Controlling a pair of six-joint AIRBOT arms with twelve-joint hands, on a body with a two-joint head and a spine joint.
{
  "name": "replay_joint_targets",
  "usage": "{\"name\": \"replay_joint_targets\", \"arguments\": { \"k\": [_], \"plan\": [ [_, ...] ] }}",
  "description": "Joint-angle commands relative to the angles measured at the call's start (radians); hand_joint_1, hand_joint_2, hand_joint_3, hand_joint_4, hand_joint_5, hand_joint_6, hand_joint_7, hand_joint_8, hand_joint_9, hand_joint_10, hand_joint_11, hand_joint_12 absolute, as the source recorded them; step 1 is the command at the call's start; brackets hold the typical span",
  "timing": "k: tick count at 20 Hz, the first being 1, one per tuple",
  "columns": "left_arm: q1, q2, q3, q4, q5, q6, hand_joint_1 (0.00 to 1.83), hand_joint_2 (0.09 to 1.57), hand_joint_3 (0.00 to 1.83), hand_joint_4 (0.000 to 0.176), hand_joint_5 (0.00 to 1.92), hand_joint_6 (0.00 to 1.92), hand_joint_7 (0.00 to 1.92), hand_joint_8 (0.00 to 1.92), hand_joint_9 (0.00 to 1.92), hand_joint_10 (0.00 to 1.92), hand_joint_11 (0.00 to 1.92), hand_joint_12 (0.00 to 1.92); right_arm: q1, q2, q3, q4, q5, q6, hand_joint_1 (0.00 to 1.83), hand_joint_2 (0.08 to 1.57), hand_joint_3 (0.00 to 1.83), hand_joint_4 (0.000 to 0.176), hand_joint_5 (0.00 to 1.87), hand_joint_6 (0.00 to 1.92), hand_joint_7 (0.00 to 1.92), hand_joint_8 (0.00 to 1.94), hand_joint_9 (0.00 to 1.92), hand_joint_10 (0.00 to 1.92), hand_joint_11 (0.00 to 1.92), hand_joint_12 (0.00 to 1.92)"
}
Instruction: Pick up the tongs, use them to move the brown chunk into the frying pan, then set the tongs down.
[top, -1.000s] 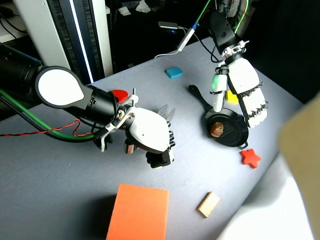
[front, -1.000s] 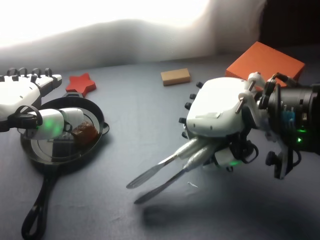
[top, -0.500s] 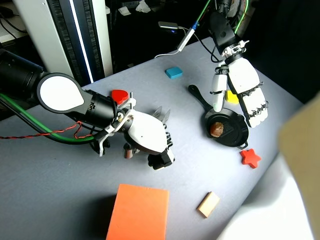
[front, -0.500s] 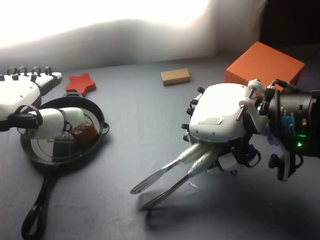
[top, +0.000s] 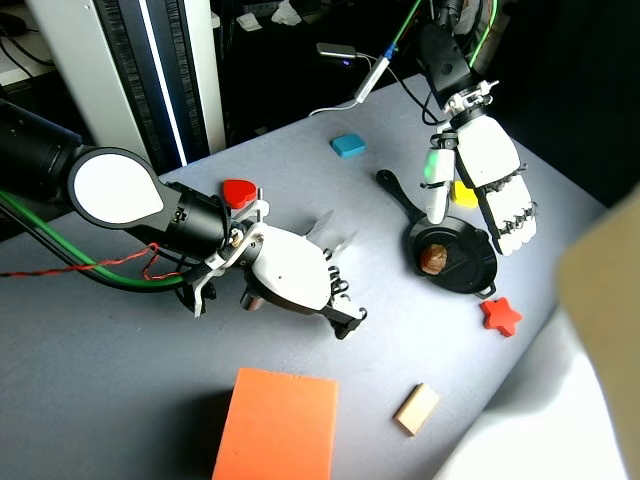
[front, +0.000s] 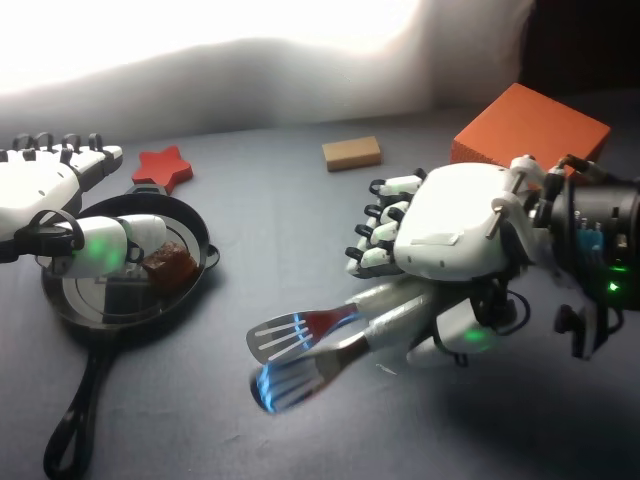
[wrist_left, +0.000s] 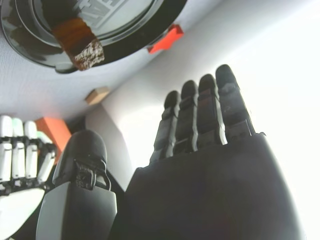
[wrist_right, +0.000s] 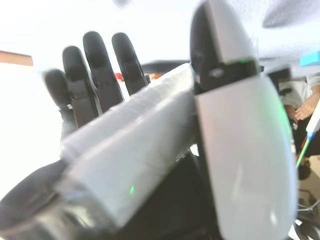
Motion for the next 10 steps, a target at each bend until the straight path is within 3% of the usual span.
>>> {"name": "replay_joint_targets", "arguments": {
  "k": [1,3,7,9,10],
  "plan": [
    [-0.004,0.008,0.007,0.042,-0.087,-0.003,0.01,1.3,0.0,0.0,0.05,0.0,0.07,0.0,0.02,0.0,0.0,0.12,-0.001,0.009,-0.011,0.0,0.044,-0.005,0.31,1.01,0.0,0.0,0.17,0.0,0.19,0.0,0.18,0.0,0.0,0.63],
    [-0.004,0.008,0.008,0.042,-0.087,-0.004,0.02,1.29,0.0,0.004,0.06,0.0,0.08,0.0,0.04,0.01,0.0,0.18,-0.006,0.025,-0.034,0.0,0.041,-0.007,0.24,0.98,0.0,0.0,0.13,0.0,0.16,0.0,0.15,0.0,0.0,0.52],
    [-0.005,0.008,0.008,0.042,-0.087,-0.004,0.01,1.3,0.0,0.0,0.06,0.0,0.07,0.0,0.02,0.0,0.0,0.12,-0.003,0.051,-0.071,0.0,0.009,-0.008,0.21,0.96,0.0,0.0,0.15,0.01,0.17,0.01,0.17,0.01,0.0,0.6],
    [-0.005,0.008,0.008,0.042,-0.087,0.002,0.05,1.29,0.0,0.004,0.08,0.01,0.1,0.0,0.05,0.01,0.0,0.19,0.01,0.081,-0.111,0.0,-0.03,-0.004,0.13,1.0,0.01,0.0,0.21,0.02,0.26,0.02,0.25,0.02,0.0,0.79],
    [-0.007,0.006,0.008,0.042,-0.087,0.012,0.05,1.29,0.0,0.004,0.08,0.01,0.1,0.0,0.05,0.01,0.0,0.19,0.017,0.1,-0.134,0.0,-0.047,0.013,0.13,1.0,0.01,0.0,0.21,0.02,0.26,0.02,0.25,0.02,0.0,0.79]
  ]
}}
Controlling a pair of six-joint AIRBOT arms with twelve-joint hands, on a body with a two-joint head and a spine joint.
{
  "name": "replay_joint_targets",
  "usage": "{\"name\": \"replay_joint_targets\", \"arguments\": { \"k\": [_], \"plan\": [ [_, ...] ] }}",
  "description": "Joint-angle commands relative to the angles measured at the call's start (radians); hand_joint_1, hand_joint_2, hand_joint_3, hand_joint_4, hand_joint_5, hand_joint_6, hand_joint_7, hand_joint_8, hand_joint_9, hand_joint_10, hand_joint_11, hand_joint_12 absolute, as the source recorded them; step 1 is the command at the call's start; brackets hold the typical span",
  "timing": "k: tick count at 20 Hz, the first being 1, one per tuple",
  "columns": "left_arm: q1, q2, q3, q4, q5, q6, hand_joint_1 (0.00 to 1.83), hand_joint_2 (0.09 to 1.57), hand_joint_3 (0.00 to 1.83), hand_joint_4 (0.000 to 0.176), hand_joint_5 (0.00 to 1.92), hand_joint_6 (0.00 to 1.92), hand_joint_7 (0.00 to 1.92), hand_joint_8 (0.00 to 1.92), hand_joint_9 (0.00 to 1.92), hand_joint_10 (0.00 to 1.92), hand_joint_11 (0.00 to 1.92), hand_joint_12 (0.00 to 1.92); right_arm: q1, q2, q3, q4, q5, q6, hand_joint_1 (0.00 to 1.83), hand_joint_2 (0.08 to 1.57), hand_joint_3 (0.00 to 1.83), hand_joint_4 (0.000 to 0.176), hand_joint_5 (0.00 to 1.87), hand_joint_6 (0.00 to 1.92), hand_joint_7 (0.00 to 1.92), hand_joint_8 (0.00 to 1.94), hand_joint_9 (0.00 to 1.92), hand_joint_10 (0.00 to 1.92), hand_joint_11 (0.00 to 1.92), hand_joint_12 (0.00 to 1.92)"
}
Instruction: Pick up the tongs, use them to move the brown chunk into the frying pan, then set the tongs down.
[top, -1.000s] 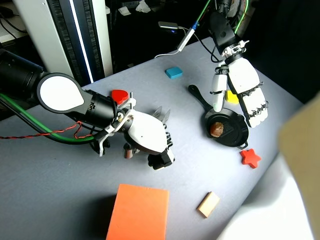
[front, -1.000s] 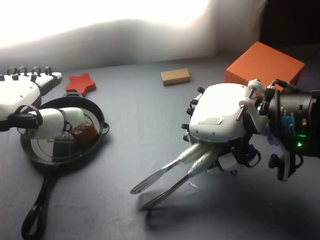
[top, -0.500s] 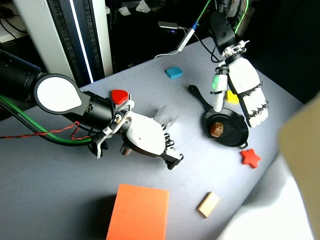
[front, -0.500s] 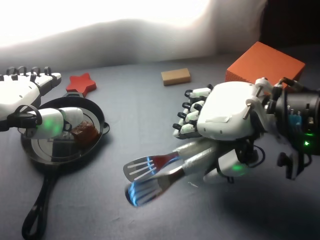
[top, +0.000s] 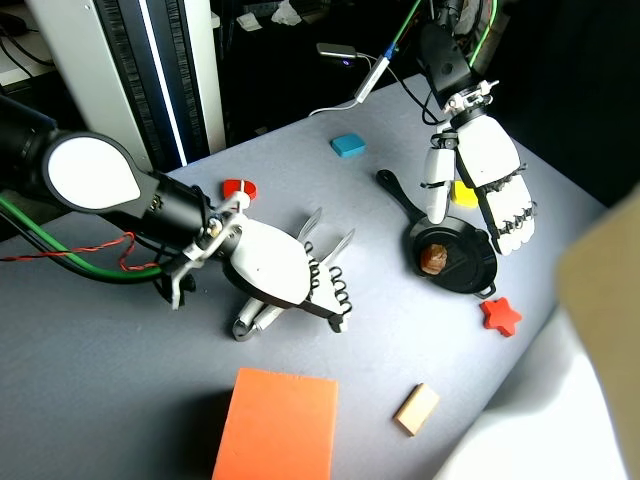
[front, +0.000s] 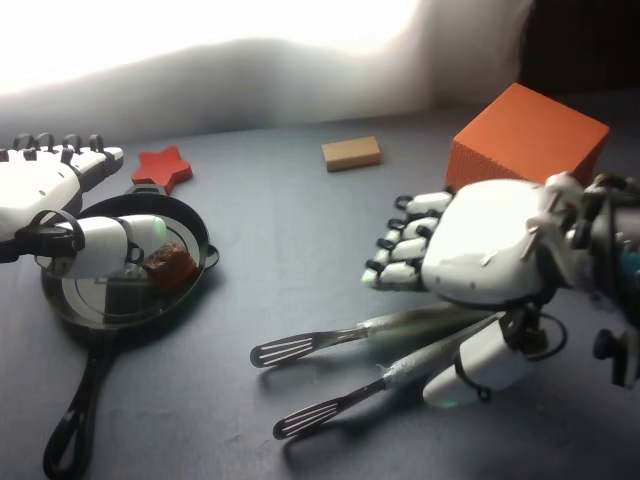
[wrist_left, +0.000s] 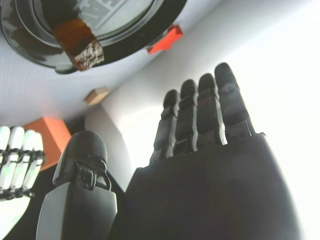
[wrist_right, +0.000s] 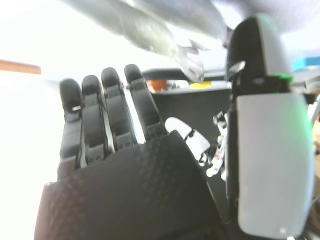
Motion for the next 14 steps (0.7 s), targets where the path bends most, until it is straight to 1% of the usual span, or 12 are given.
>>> {"name": "replay_joint_targets", "arguments": {
  "k": [1,3,4,5,6,7,8,9,10,11,12,14],
  "plan": [
    [-0.01,0.004,0.011,0.042,-0.071,0.012,0.06,1.29,0.0,0.028,0.21,0.02,0.24,0.01,0.17,0.02,0.0,0.39,0.023,0.022,-0.025,-0.005,0.017,0.016,0.15,1.05,0.01,0.0,0.39,0.04,0.47,0.03,0.43,0.05,0.0,1.05],
    [-0.01,0.003,0.013,0.058,-0.029,0.014,0.12,1.29,0.0,0.024,0.43,0.04,0.45,0.02,0.33,0.04,0.0,0.66,0.051,0.075,-0.09,-0.005,-0.021,0.044,0.23,1.13,0.01,0.0,0.63,0.08,0.71,0.05,0.63,0.11,0.03,1.33],
    [-0.012,0.002,0.01,0.058,-0.028,0.009,0.16,1.29,0.0,0.025,0.5,0.05,0.53,0.03,0.41,0.06,0.0,0.82,0.064,0.098,-0.115,-0.005,-0.036,0.059,0.23,1.14,0.0,0.0,0.72,0.1,0.8,0.04,0.67,0.21,0.07,1.41],
    [-0.019,0.001,0.001,0.058,-0.03,-0.006,0.18,1.29,0.0,0.013,0.61,0.08,0.66,0.08,0.53,0.12,0.0,1.1,0.089,0.137,-0.155,-0.005,-0.06,0.078,0.27,1.17,0.0,0.0,0.84,0.19,0.93,0.1,0.7,0.47,0.17,1.5],
    [-0.026,0.0,-0.004,0.058,-0.037,-0.014,0.2,1.3,0.0,0.0,0.77,0.1,0.8,0.2,0.55,0.48,0.0,1.43,0.105,0.16,-0.18,-0.004,-0.081,0.088,0.29,1.18,0.0,0.0,0.99,0.27,1.06,0.29,0.74,0.81,0.32,1.61],
    [-0.045,0.001,-0.018,0.057,-0.042,-0.017,0.22,1.31,0.0,0.0,0.83,0.13,0.77,0.51,0.47,0.9,0.0,1.65,0.126,0.186,-0.209,-0.004,-0.116,0.101,0.29,1.2,0.0,0.0,1.06,0.32,1.07,0.52,0.75,1.04,0.4,1.66],
    [-0.073,0.002,-0.03,0.058,-0.043,-0.01,0.32,1.3,0.0,0.0,0.96,0.25,0.76,0.98,0.51,1.34,0.14,1.86,0.152,0.215,-0.242,-0.004,-0.153,0.109,0.24,1.25,0.01,0.0,1.06,0.54,1.1,0.76,0.82,1.23,0.5,1.72],
    [-0.091,0.001,-0.038,0.058,-0.043,0.003,0.31,1.3,0.0,0.0,0.94,0.5,0.75,1.23,0.53,1.55,0.25,1.91,0.167,0.231,-0.26,-0.004,-0.175,0.119,0.22,1.27,0.0,0.0,1.03,0.81,1.1,0.95,0.88,1.36,0.61,1.75],
    [-0.11,0.001,-0.047,0.058,-0.039,0.014,0.32,1.31,0.0,0.0,0.84,0.99,0.79,1.45,0.6,1.74,0.35,1.92,0.183,0.252,-0.284,-0.004,-0.203,0.137,0.16,1.3,0.01,0.0,0.99,1.18,1.09,1.18,0.93,1.49,0.72,1.76],
    [-0.138,0.001,-0.061,0.058,-0.029,0.031,0.3,1.31,0.0,0.0,0.81,1.3,0.86,1.53,0.7,1.83,0.45,1.92,0.201,0.286,-0.326,-0.004,-0.22,0.147,0.18,1.32,0.01,0.0,1.0,1.39,1.13,1.27,1.01,1.56,0.82,1.78],
    [-0.147,0.001,-0.067,0.058,-0.026,0.037,0.23,1.33,0.01,0.0,0.83,1.52,0.95,1.64,0.82,1.9,0.57,1.92,0.206,0.302,-0.344,-0.004,-0.22,0.151,0.26,1.33,0.01,0.0,1.06,1.5,1.22,1.32,1.1,1.6,0.92,1.8],
    [-0.167,0.001,-0.086,0.058,-0.023,0.046,0.22,1.37,0.02,0.0,0.92,1.74,1.02,1.82,0.99,1.92,0.77,1.92,0.219,0.362,-0.409,-0.004,-0.216,0.172,0.42,1.34,0.0,0.0,1.15,1.56,1.33,1.43,1.23,1.69,1.07,1.87]
  ]
}}
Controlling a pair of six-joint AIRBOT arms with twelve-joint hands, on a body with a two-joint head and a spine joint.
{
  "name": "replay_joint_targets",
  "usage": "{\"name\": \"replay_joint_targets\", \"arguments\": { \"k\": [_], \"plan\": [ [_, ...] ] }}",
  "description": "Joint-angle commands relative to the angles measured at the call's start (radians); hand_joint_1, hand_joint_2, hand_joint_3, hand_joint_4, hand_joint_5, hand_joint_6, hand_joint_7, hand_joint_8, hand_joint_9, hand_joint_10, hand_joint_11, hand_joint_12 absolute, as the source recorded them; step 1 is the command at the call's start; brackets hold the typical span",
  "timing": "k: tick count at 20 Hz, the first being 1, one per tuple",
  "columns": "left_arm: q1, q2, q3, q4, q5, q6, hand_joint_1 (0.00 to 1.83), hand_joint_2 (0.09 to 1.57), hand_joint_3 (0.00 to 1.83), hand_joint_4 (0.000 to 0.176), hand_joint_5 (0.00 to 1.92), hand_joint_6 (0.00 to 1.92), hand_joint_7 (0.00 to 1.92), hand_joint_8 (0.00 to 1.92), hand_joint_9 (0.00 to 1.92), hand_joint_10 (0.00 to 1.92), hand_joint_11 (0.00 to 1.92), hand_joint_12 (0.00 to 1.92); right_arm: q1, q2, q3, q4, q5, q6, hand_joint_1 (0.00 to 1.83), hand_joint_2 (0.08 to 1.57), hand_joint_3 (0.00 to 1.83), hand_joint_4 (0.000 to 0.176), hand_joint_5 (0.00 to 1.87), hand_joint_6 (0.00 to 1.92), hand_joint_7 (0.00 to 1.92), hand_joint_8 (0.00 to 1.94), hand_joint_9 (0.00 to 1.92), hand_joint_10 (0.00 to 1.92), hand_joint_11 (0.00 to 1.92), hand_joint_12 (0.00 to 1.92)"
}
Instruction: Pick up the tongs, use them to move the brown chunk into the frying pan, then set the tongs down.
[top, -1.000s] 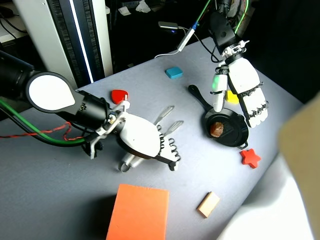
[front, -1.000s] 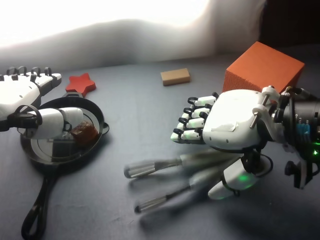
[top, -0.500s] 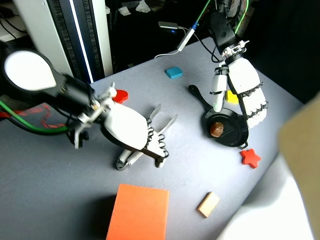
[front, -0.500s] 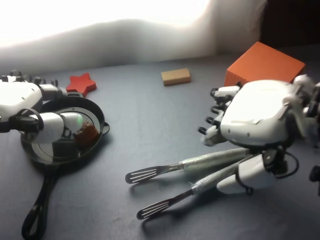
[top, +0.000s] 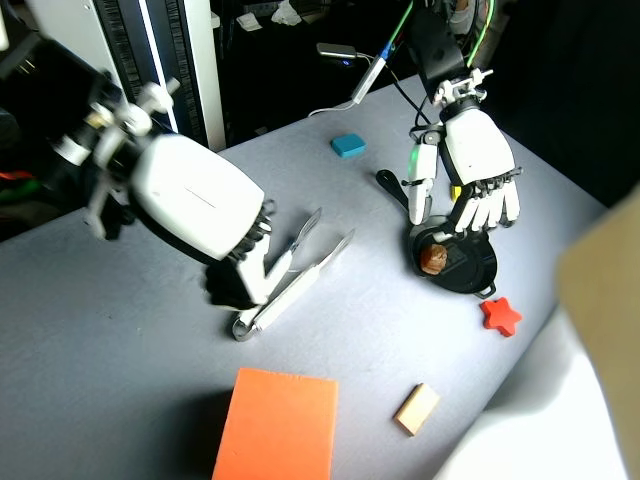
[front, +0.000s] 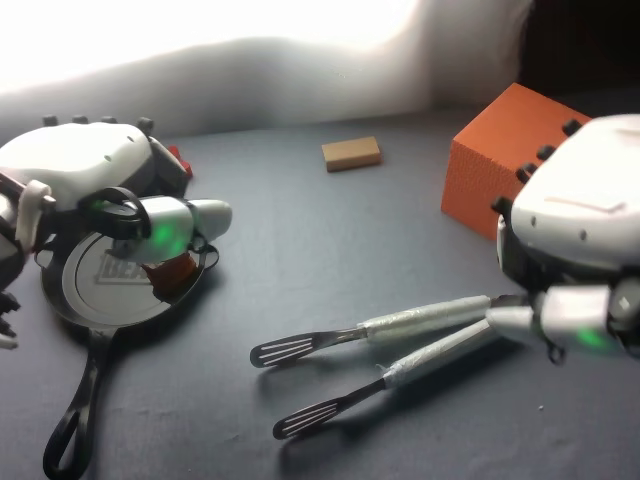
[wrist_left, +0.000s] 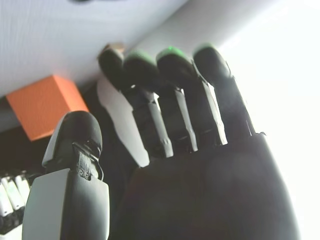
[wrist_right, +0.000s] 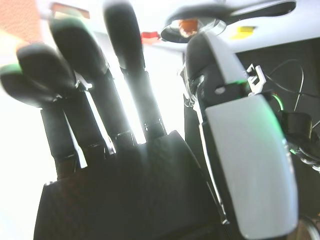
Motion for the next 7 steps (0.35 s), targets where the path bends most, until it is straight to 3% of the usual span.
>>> {"name": "replay_joint_targets", "arguments": {
  "k": [1,2,4,7],
  "plan": [
    [-0.014,0.005,0.0,0.039,-0.068,0.002,0.24,1.41,0.02,0.0,0.94,1.81,1.05,1.9,1.07,1.92,0.86,1.92,0.023,0.017,-0.012,-0.026,0.049,-0.002,0.5,1.36,0.01,0.0,1.17,1.63,1.34,1.61,1.27,1.84,1.16,1.91],
    [-0.014,0.005,-0.001,0.039,-0.068,0.002,0.23,1.43,0.03,0.0,0.96,1.89,1.09,1.92,1.12,1.92,0.93,1.92,0.03,0.027,-0.018,-0.026,0.058,-0.008,0.52,1.38,0.02,0.0,1.17,1.69,1.33,1.7,1.28,1.9,1.2,1.92],
    [-0.012,0.004,0.006,0.039,-0.066,0.006,0.47,1.42,0.01,0.0,1.08,1.92,1.16,1.92,1.21,1.92,1.08,1.92,0.062,0.046,-0.018,-0.026,0.058,-0.007,0.65,1.4,0.02,0.0,1.15,1.84,1.32,1.92,1.34,1.92,1.3,1.92],
    [-0.004,0.002,0.022,0.039,-0.063,0.014,0.65,1.41,0.0,0.0,1.12,1.92,1.15,1.92,1.2,1.92,1.13,1.92,0.037,0.07,-0.014,-0.026,0.087,-0.028,0.69,1.4,0.02,0.001,1.19,1.92,1.36,1.94,1.4,1.92,1.4,1.92]
  ]
}}
